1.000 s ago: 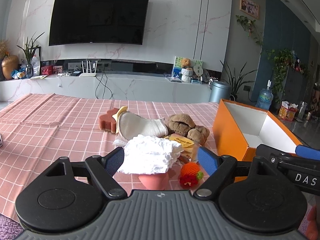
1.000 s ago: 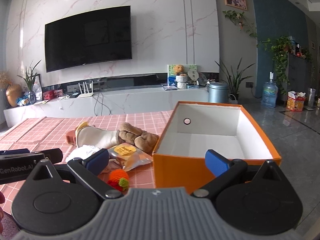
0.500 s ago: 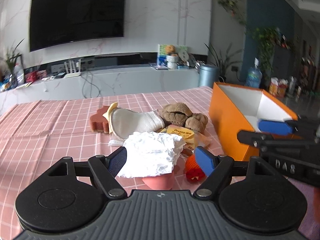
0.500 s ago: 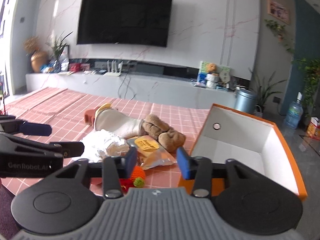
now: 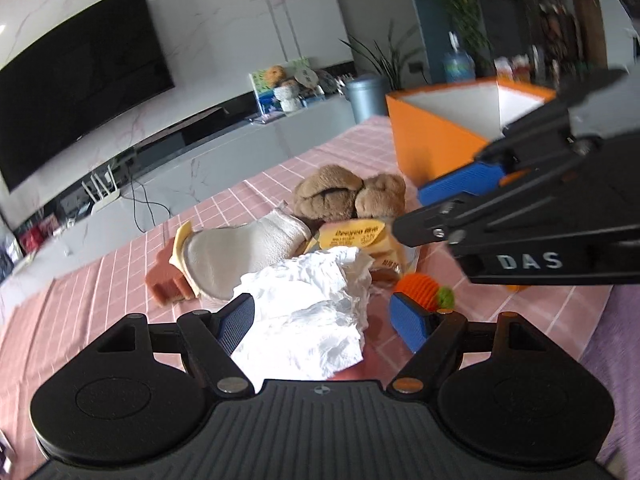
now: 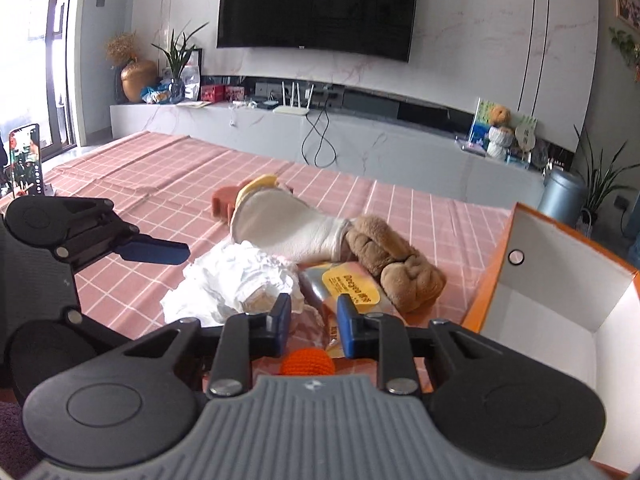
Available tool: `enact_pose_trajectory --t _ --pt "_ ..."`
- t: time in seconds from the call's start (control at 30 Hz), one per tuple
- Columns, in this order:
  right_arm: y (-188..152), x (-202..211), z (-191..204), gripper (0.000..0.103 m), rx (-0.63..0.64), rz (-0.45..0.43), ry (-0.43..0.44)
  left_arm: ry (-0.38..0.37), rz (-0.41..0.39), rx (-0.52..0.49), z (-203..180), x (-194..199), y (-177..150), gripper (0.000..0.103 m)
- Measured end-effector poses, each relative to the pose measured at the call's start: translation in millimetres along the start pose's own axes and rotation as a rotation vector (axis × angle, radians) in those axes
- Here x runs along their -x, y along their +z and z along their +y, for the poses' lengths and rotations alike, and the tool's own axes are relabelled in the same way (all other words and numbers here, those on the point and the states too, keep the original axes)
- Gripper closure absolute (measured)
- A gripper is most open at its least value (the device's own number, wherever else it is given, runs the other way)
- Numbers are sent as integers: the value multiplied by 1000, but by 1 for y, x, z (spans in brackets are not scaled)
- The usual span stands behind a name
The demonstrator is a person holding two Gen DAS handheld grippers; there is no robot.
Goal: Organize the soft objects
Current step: 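Grasp the crumpled white tissue with the left tool while the right tool reaches for the knitted hat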
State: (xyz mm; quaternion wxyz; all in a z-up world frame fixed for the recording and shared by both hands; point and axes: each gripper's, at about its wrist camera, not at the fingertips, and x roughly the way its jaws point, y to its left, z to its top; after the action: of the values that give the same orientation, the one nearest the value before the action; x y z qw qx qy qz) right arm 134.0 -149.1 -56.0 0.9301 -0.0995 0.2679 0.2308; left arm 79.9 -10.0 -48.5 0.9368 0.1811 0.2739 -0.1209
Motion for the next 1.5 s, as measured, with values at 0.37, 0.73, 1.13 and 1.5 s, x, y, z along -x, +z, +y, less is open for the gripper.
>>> enact_pose_trajectory --t 0.37,0.73,1.13,1.5 --pt "-1 -23 -6 78 -37 31 15 42 82 -81 -7 -41 1 55" --pt "9 -35 -10 67 -65 51 54 60 16 139 34 -15 9 76" --pt "43 -102 8 33 -126 236 170 102 43 537 122 0 -19 76" --pt "41 -144 34 33 -56 390 119 67 59 609 130 1 -40 76"
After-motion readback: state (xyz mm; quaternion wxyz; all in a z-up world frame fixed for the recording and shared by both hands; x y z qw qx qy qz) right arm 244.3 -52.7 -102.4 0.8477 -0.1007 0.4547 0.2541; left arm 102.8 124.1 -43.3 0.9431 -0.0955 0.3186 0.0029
